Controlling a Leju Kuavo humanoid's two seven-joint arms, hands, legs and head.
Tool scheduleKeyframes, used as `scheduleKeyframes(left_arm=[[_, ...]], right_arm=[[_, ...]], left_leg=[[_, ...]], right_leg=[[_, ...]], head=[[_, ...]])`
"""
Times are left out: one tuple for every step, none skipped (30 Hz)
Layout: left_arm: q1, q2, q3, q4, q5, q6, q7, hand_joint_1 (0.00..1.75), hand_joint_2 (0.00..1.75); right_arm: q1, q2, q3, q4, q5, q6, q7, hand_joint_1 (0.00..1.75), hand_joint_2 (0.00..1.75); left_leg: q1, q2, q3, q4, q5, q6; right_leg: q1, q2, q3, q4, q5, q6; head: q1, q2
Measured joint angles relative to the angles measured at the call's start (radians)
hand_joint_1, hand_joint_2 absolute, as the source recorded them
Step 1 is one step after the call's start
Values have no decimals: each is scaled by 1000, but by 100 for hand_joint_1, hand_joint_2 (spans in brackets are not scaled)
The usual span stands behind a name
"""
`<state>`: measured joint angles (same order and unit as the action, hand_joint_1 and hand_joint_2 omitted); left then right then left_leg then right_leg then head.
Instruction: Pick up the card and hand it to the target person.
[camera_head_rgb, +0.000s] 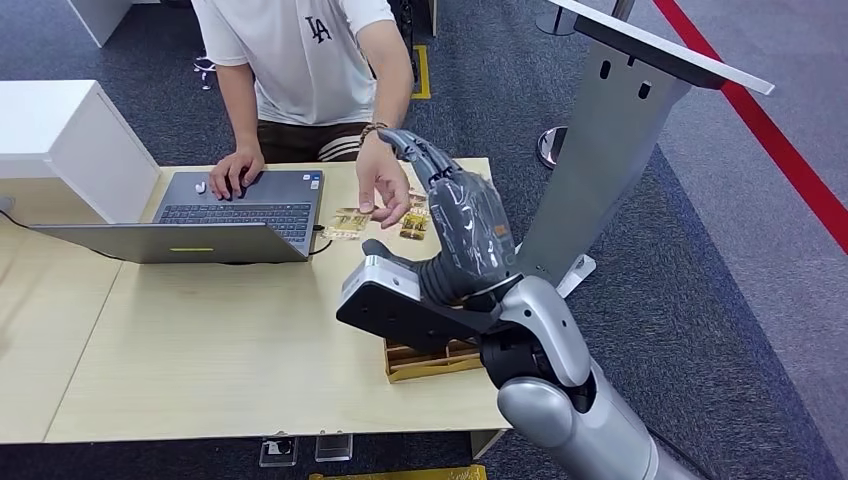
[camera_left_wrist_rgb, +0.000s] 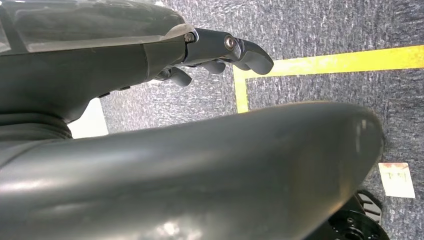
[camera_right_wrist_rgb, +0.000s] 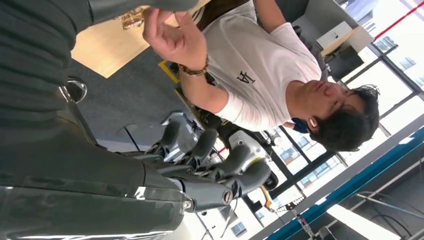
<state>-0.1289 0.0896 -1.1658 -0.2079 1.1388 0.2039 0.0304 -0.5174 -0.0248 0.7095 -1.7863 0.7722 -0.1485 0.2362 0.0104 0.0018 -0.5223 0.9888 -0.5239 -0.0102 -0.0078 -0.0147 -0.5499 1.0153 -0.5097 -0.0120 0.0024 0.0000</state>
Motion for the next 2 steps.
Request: scheduleKeyframes(left_arm=[[0,0,0,0,1,0,-1,0,0],[0,0,0,0,1,-1,-2,0,0]], right_arm=[[0,0,0,1,-7,1,0,0,175],[0,0,1,2,-10,1,0,0,175]], left_leg=[[0,0,0,0,0,0],[0,0,0,0,0,0]], right_leg=[[0,0,0,0,0,0],[0,0,0,0,0,0]], head=[[0,0],[0,0]])
